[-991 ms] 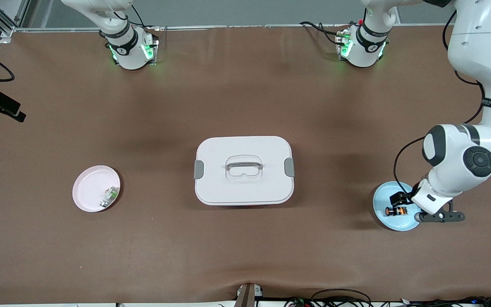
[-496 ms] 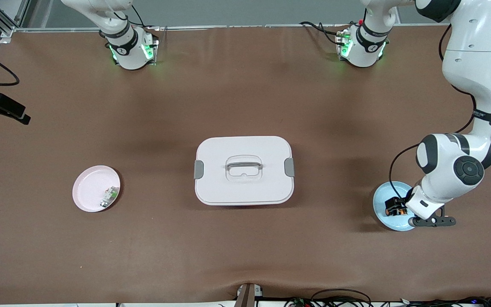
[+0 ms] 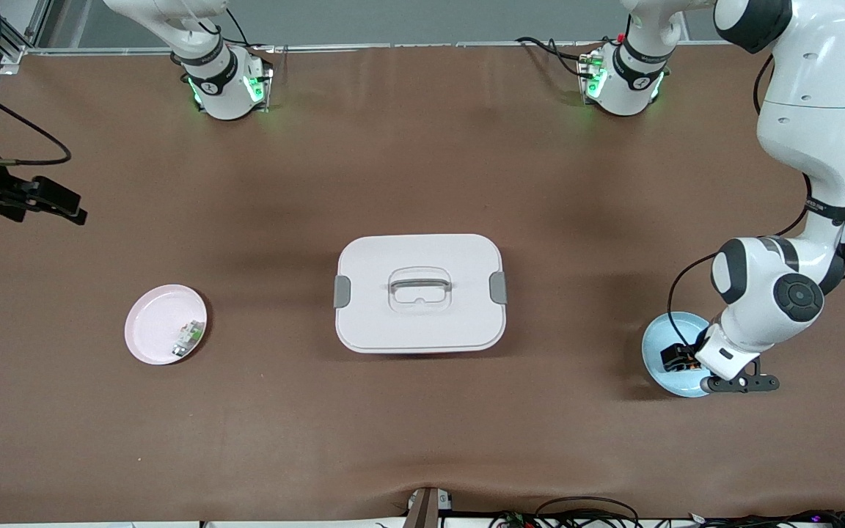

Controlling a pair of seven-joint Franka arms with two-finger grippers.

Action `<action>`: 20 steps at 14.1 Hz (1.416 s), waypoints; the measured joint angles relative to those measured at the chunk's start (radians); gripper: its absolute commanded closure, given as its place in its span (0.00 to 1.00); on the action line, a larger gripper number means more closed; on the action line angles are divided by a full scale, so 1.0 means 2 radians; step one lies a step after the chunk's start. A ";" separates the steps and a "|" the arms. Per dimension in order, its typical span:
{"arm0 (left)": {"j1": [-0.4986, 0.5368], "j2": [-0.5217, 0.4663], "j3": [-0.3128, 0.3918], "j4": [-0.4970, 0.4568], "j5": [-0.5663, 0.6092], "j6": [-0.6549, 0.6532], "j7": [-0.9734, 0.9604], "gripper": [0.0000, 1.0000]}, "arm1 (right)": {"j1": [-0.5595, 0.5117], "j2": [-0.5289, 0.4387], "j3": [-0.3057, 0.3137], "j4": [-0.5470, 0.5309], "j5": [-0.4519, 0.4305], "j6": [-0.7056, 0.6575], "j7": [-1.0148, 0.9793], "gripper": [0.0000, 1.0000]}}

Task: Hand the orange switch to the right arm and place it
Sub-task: 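Close the left gripper on the orange switch and lift it, then carry the switch above the box while the right gripper reaches toward it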

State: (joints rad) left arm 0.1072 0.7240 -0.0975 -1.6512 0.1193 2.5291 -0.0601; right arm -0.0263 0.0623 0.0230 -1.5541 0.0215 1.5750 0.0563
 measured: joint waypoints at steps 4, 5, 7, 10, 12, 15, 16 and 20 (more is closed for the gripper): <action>0.000 0.006 0.000 0.000 0.000 0.000 0.000 0.00 | 0.015 0.014 0.000 0.000 0.000 0.001 0.000 0.00; 0.000 0.008 0.000 0.000 0.000 0.000 0.000 0.04 | 0.017 0.016 0.000 0.000 0.000 0.000 0.000 0.00; 0.000 0.010 0.000 0.000 0.000 0.000 0.000 0.24 | 0.027 0.017 0.001 0.000 0.000 0.000 0.000 0.00; 0.000 0.014 0.000 0.001 0.000 0.000 0.000 0.73 | 0.048 0.018 0.002 0.000 0.018 0.000 0.002 0.00; 0.000 0.014 -0.001 0.003 0.000 0.000 0.000 1.00 | 0.062 0.019 0.003 -0.002 0.039 -0.001 0.020 0.00; -0.002 0.014 -0.002 0.010 0.000 0.000 0.000 1.00 | 0.079 0.021 0.003 -0.011 0.078 -0.001 0.054 0.00; -0.001 0.013 -0.004 0.013 -0.001 -0.002 0.000 1.00 | 0.082 0.022 0.003 -0.017 0.096 0.000 0.058 0.00; 0.000 -0.032 -0.030 0.028 -0.018 -0.090 -0.005 1.00 | 0.083 0.023 0.003 -0.050 0.155 0.025 0.061 0.00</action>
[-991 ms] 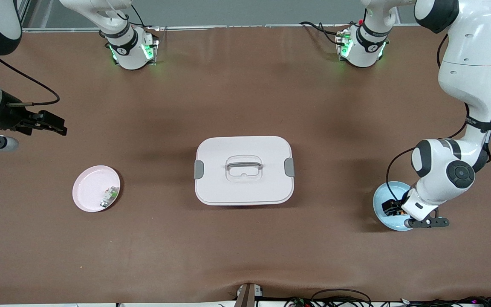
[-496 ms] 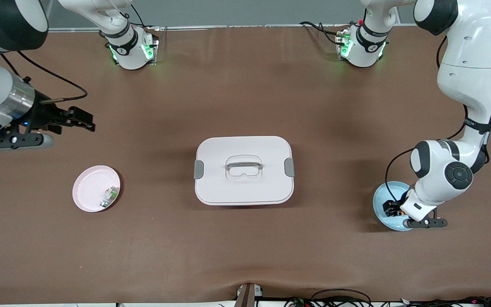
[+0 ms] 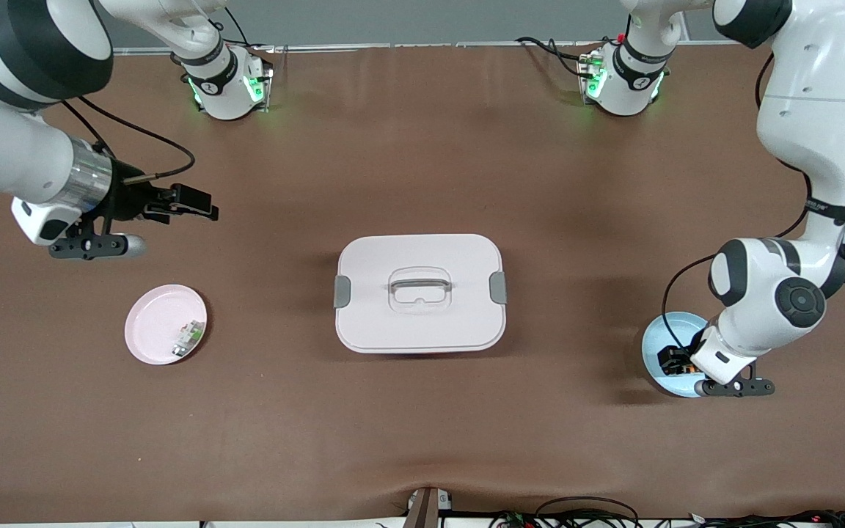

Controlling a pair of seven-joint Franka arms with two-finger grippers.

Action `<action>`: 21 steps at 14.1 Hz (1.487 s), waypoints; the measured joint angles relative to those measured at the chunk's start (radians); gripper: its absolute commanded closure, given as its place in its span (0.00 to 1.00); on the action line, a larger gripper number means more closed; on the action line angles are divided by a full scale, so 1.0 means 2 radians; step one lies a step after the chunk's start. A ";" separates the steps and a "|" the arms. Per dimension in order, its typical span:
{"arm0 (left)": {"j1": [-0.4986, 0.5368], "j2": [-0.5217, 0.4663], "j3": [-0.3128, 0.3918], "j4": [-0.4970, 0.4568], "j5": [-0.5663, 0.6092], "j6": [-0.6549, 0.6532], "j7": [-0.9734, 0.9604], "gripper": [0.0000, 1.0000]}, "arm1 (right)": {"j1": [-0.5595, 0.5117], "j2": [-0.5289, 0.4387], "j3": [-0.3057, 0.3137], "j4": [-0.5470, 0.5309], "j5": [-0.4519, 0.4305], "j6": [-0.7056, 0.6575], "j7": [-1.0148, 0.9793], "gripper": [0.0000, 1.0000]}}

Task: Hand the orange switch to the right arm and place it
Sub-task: 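Carry the switch above the box while the right gripper reaches toward it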

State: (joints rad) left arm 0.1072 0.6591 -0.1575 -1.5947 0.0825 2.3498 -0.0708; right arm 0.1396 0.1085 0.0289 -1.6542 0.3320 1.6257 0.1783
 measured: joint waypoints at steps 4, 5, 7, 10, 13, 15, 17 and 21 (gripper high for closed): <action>-0.002 -0.068 -0.013 0.000 -0.032 -0.092 -0.005 1.00 | 0.001 0.000 0.000 -0.023 0.067 0.015 0.015 0.00; -0.002 -0.079 -0.016 0.000 -0.039 -0.109 -0.009 1.00 | 0.002 0.000 0.000 -0.023 0.077 0.016 0.028 0.00; -0.002 -0.097 -0.026 -0.001 -0.045 -0.141 -0.031 1.00 | 0.013 -0.001 0.000 -0.023 0.089 0.025 0.047 0.00; -0.002 -0.126 -0.061 -0.001 -0.047 -0.189 -0.088 1.00 | 0.041 -0.003 0.001 -0.024 0.113 0.050 0.064 0.00; -0.003 -0.155 -0.102 -0.002 -0.049 -0.230 -0.153 1.00 | 0.061 -0.010 0.001 -0.040 0.156 0.093 0.070 0.00; -0.003 -0.172 -0.120 -0.002 -0.064 -0.254 -0.182 1.00 | 0.071 -0.019 0.001 -0.061 0.180 0.124 0.084 0.00; -0.004 -0.186 -0.128 -0.003 -0.087 -0.274 -0.197 1.00 | 0.083 -0.026 0.001 -0.073 0.200 0.147 0.109 0.00; -0.003 -0.198 -0.154 -0.005 -0.124 -0.286 -0.259 1.00 | 0.094 -0.029 0.001 -0.075 0.233 0.174 0.131 0.00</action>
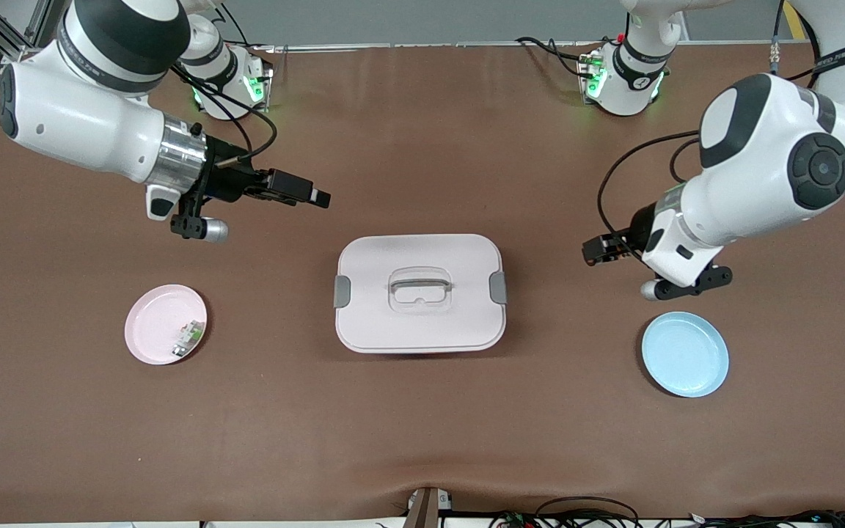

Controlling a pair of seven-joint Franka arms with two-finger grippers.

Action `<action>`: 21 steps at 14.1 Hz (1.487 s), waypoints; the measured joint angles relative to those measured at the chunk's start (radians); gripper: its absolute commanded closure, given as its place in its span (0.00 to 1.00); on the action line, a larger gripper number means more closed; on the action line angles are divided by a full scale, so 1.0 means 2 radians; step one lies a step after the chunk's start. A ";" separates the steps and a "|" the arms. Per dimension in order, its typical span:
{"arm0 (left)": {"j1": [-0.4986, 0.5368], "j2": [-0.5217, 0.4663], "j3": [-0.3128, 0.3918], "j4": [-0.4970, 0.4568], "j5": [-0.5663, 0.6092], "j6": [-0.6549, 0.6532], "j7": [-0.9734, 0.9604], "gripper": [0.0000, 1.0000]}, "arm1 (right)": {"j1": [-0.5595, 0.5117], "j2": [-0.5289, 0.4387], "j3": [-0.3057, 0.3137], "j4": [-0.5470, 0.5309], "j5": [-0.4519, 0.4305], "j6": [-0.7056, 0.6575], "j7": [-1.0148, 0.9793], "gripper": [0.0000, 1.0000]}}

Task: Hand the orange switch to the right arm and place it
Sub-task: 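Carry the switch above the box while the right gripper reaches toward it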

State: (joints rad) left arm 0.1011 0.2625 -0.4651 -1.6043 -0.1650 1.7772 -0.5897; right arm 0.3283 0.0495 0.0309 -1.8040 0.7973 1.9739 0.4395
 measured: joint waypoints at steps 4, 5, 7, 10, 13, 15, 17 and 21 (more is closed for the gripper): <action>-0.001 0.000 -0.027 0.000 -0.037 0.000 -0.070 1.00 | 0.006 0.000 0.000 -0.001 0.021 0.020 0.000 0.00; -0.002 0.000 -0.028 0.000 -0.051 0.000 -0.081 1.00 | 0.011 0.000 0.000 -0.002 0.022 0.026 0.001 0.00; -0.002 0.000 -0.033 0.000 -0.066 0.000 -0.102 1.00 | 0.024 0.000 0.000 -0.009 0.022 0.042 0.001 0.00; -0.003 0.000 -0.047 0.000 -0.069 0.001 -0.136 1.00 | 0.048 0.000 0.000 -0.021 0.022 0.066 0.001 0.00; -0.004 0.000 -0.059 -0.002 -0.069 0.003 -0.162 1.00 | 0.074 0.000 0.000 -0.026 0.022 0.095 0.002 0.00; -0.006 0.001 -0.064 -0.003 -0.069 0.004 -0.176 1.00 | 0.081 0.000 0.000 -0.026 0.022 0.101 0.005 0.00; -0.013 0.003 -0.065 -0.004 -0.072 0.011 -0.189 1.00 | 0.085 0.000 0.000 -0.026 0.022 0.105 0.009 0.00; -0.024 0.012 -0.065 -0.006 -0.088 0.024 -0.199 1.00 | 0.121 0.000 0.000 -0.031 0.023 0.159 0.028 0.00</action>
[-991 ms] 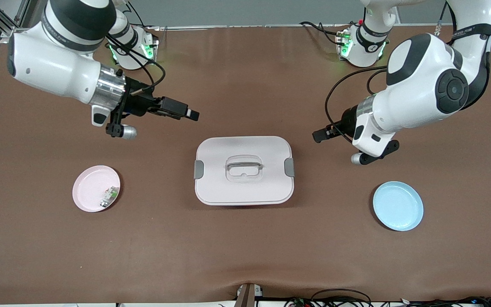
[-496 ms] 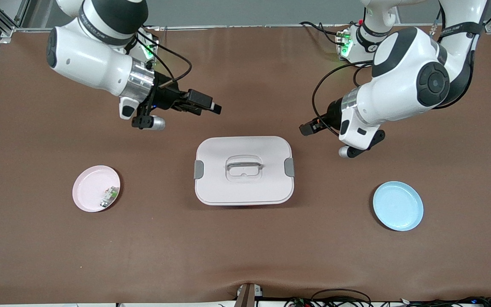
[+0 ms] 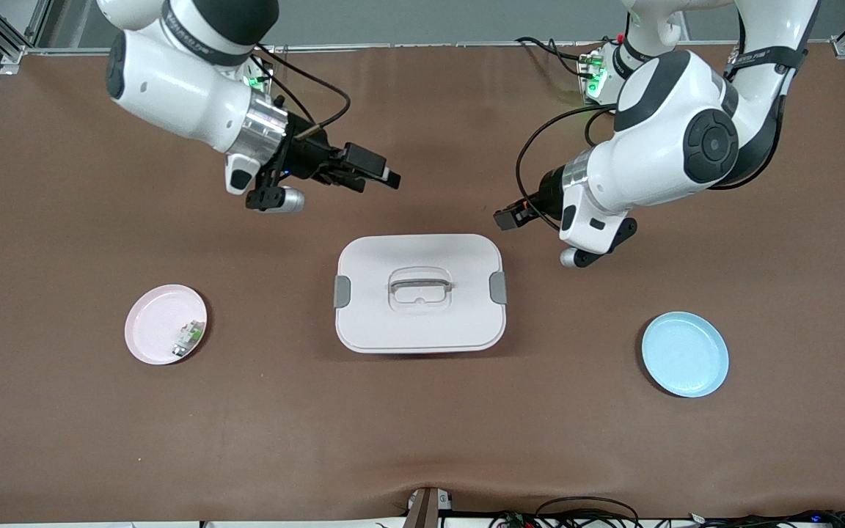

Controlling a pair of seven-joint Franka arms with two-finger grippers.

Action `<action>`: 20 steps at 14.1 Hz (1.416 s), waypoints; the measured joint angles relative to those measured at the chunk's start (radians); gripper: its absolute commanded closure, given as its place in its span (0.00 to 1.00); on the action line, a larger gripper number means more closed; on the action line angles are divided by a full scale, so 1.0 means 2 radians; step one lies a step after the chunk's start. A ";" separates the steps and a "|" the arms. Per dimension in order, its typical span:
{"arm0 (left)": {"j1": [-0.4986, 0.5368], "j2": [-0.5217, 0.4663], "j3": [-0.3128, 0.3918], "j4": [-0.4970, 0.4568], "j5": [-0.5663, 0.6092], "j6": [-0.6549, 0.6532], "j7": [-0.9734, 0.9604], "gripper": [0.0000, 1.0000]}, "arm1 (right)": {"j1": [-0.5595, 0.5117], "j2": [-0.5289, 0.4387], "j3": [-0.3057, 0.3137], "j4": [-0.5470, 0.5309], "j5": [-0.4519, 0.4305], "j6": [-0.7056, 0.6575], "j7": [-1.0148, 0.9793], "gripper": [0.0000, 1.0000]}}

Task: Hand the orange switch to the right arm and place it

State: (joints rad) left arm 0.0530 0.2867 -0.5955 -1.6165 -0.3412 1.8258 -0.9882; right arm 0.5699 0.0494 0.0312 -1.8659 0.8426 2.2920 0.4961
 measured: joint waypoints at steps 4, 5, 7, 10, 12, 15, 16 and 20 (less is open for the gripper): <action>-0.003 0.004 0.000 0.000 -0.011 0.004 -0.012 1.00 | 0.043 0.000 0.000 -0.028 0.000 0.057 0.025 0.00; -0.005 0.005 0.000 -0.001 -0.013 0.006 -0.021 1.00 | 0.047 0.000 0.000 -0.034 0.000 0.065 0.036 0.00; -0.013 0.009 0.000 -0.001 -0.016 0.009 -0.046 1.00 | 0.067 -0.003 0.000 -0.048 0.001 0.103 0.067 0.00; -0.024 0.014 0.000 -0.001 -0.045 0.011 -0.083 1.00 | 0.125 -0.010 0.001 -0.070 0.001 0.194 0.130 0.00; -0.030 0.017 0.000 -0.002 -0.061 0.011 -0.116 1.00 | 0.143 -0.012 0.001 -0.076 0.001 0.213 0.150 0.00; -0.036 0.021 -0.001 -0.002 -0.067 0.011 -0.156 1.00 | 0.143 -0.014 -0.003 -0.089 0.001 0.213 0.152 0.00; -0.038 0.021 -0.001 -0.002 -0.072 0.011 -0.162 1.00 | 0.143 -0.014 -0.004 -0.093 0.001 0.213 0.153 0.00; -0.040 0.023 -0.001 -0.002 -0.092 0.011 -0.186 1.00 | 0.142 -0.015 -0.007 -0.100 0.001 0.227 0.198 0.00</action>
State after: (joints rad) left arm -0.0265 0.3330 -0.5968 -1.6210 -0.5252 1.8487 -1.3599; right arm 0.8543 0.0203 0.0179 -2.0656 0.8452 2.7455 0.8915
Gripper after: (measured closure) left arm 0.278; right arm 0.000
